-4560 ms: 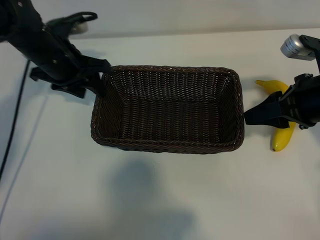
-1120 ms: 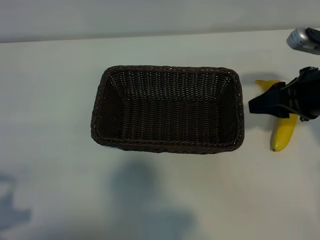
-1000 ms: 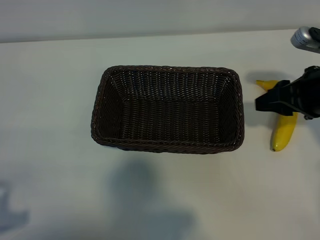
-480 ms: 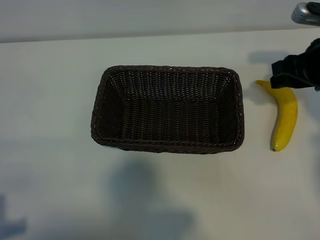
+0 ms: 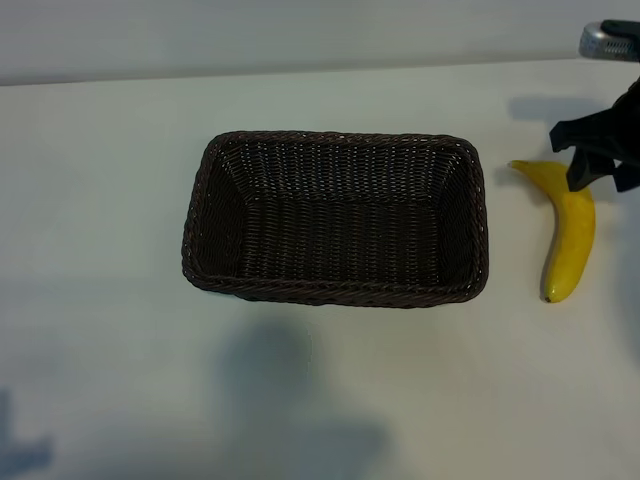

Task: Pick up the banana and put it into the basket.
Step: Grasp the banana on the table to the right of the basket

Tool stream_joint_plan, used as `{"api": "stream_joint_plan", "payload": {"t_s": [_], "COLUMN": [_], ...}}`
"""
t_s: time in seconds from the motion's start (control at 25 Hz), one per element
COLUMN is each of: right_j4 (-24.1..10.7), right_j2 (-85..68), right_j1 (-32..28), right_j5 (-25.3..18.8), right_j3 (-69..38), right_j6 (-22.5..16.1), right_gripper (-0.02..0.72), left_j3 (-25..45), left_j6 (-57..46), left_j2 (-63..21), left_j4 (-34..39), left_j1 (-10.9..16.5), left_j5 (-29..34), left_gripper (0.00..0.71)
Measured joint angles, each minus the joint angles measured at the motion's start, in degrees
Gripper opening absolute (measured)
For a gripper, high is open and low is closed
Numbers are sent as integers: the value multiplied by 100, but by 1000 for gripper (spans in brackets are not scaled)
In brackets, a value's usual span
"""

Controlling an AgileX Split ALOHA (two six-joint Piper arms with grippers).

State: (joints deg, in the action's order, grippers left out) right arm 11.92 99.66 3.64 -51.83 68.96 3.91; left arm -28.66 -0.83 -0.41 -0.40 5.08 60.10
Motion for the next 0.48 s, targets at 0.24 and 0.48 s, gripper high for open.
{"api": "stream_joint_plan", "payload": {"t_s": [0.24, 0.48], "right_j4": [-14, -14], "right_j2": [353, 604], "right_j1": [0, 0], "right_j5": [-11, 365], "right_j3": [6, 6], "right_j6": [-88, -119], "right_gripper": [503, 503], "left_j3": [0, 0], "left_j6": [0, 0], "left_j2": [0, 0], "left_j4": [0, 0], "left_j1": [0, 0], "left_j5": [0, 0], "left_gripper": [490, 490]}}
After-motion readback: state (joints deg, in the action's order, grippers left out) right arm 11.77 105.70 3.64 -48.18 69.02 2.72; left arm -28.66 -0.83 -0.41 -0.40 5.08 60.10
